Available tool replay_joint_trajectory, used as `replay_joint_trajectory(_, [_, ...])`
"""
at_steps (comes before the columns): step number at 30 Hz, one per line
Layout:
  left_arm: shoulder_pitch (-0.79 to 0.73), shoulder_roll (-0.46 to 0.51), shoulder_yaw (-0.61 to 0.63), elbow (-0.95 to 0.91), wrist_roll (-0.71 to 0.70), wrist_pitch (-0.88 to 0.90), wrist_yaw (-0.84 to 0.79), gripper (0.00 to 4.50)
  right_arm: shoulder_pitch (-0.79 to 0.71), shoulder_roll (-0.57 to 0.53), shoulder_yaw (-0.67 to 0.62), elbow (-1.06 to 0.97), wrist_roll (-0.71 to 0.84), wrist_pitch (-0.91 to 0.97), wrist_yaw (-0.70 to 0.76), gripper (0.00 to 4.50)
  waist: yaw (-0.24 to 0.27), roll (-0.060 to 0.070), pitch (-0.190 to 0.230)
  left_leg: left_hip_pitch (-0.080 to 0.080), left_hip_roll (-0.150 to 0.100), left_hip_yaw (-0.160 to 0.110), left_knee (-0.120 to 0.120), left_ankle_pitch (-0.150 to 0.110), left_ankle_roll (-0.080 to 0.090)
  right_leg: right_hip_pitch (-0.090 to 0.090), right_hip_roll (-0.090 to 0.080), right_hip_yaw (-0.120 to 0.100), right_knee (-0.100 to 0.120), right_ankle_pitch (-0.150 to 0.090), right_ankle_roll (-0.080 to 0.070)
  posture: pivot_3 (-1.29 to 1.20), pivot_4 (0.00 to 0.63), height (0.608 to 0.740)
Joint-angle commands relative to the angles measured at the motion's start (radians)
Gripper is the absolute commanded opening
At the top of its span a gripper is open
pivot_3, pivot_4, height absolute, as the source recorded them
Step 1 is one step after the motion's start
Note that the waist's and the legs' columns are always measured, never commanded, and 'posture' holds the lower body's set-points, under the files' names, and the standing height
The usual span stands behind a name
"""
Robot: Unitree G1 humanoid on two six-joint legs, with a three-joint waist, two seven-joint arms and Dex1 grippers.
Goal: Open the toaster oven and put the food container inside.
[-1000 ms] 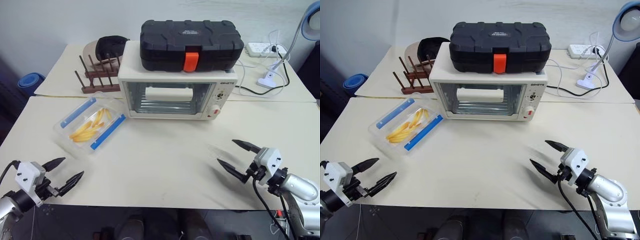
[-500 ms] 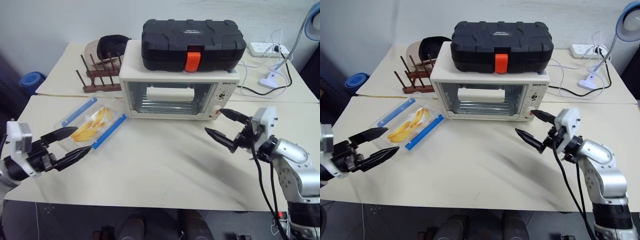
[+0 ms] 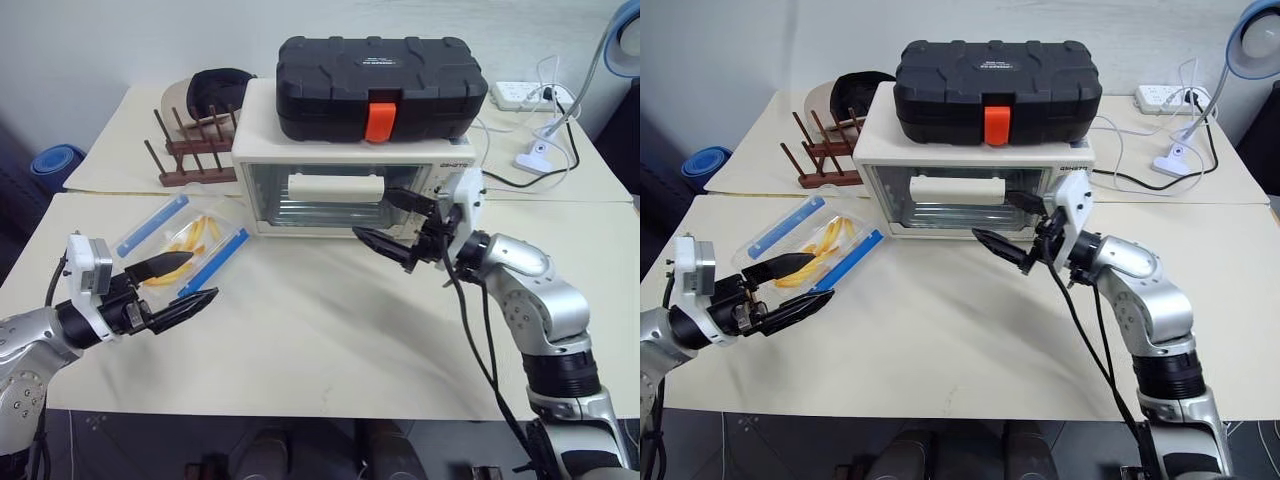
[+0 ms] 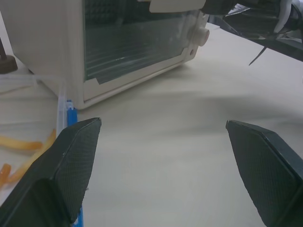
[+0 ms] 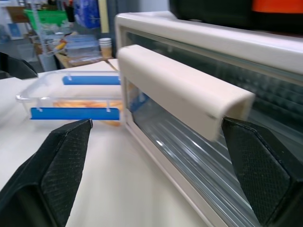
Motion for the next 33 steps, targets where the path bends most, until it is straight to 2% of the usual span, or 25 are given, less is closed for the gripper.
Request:
replay_joint_trajectory(1, [-0.002, -0.005, 0.015, -0.018, 0.005, 0.004, 0.023, 4.48, 0.041, -0.037, 0.019, -0.091, -0.003, -0.045, 0.087, 4.50, 0.002, 0.000, 0.000, 0.000, 0.000, 0.000, 0.000, 0.000, 0.000, 0.000, 0.000, 0.000, 0.000, 0.000, 0.000, 0.00, 0.150, 0.740])
replay_joint_trajectory(5, [-0.064, -0.003, 0.018, 0.038, -0.016, 0.031, 0.050, 4.48, 0.137, -0.074, 0.031, -0.128, -0.051, -0.144, 0.155, 4.50, 0.005, 0.000, 0.000, -0.001, 0.000, 0.000, 0.000, -0.001, 0.001, 0.000, 0.000, -0.002, -0.001, 0.000, 0.000, 0.00, 0.150, 0.740])
replay_joint_trajectory(10, [-0.277, -0.013, -0.029, 0.172, 0.011, 0.042, 0.106, 3.04, 0.224, -0.110, 0.072, -0.117, -0.156, -0.280, 0.210, 4.50, 0.005, -0.001, 0.000, -0.001, -0.001, 0.000, 0.001, 0.000, 0.002, 0.000, 0.000, -0.002, 0.002, 0.000, 0.000, 0.00, 0.150, 0.740])
replay_joint_trajectory(13, [-0.451, -0.033, -0.123, 0.264, 0.062, 0.034, 0.109, 2.24, 0.243, -0.102, 0.078, -0.092, -0.193, -0.326, 0.210, 4.50, 0.004, -0.001, 0.000, 0.000, -0.002, 0.000, 0.001, 0.001, 0.001, 0.000, 0.000, -0.002, 0.003, 0.000, 0.001, 0.00, 0.150, 0.740])
replay_joint_trajectory(16, [-0.640, -0.097, -0.290, 0.369, 0.163, -0.010, 0.041, 1.34, 0.244, -0.089, 0.069, -0.065, -0.224, -0.366, 0.188, 4.50, 0.006, -0.001, 0.000, 0.000, -0.002, -0.001, 0.002, 0.002, -0.002, 0.000, 0.000, -0.003, 0.004, 0.000, 0.001, 0.00, 0.150, 0.740])
replay_joint_trajectory(20, [-0.772, -0.171, -0.416, 0.502, 0.267, -0.091, -0.048, 0.12, 0.258, -0.089, 0.050, -0.042, -0.254, -0.410, 0.165, 4.50, -0.003, -0.002, 0.000, -0.001, -0.003, 0.001, 0.002, 0.004, -0.004, 0.000, 0.000, -0.001, 0.006, 0.001, 0.002, 0.00, 0.150, 0.740])
replay_joint_trajectory(24, [-0.780, -0.178, -0.500, 0.540, 0.341, -0.171, -0.175, 0.02, 0.332, -0.106, 0.005, -0.058, -0.268, -0.443, 0.140, 4.50, -0.010, -0.002, 0.000, -0.001, -0.002, 0.002, 0.000, 0.004, -0.004, -0.001, 0.000, -0.001, 0.006, 0.000, 0.003, 0.00, 0.150, 0.740])
replay_joint_trajectory(28, [-0.731, -0.150, -0.545, 0.510, 0.399, -0.195, -0.237, 0.02, 0.569, -0.132, -0.141, -0.130, -0.234, -0.464, 0.112, 4.50, 0.003, -0.002, 0.000, -0.003, -0.003, 0.002, 0.001, 0.004, -0.003, -0.001, 0.000, -0.001, 0.005, 0.000, 0.004, 0.00, 0.150, 0.740])
replay_joint_trajectory(33, [-0.645, -0.130, -0.571, 0.461, 0.499, -0.235, -0.186, 0.02, 0.832, -0.132, -0.335, -0.139, -0.229, -0.586, 0.105, 4.50, 0.009, -0.002, 0.000, -0.002, -0.004, 0.002, 0.003, 0.002, -0.001, 0.001, -0.001, 0.000, 0.002, 0.000, 0.004, 0.00, 0.150, 0.740])
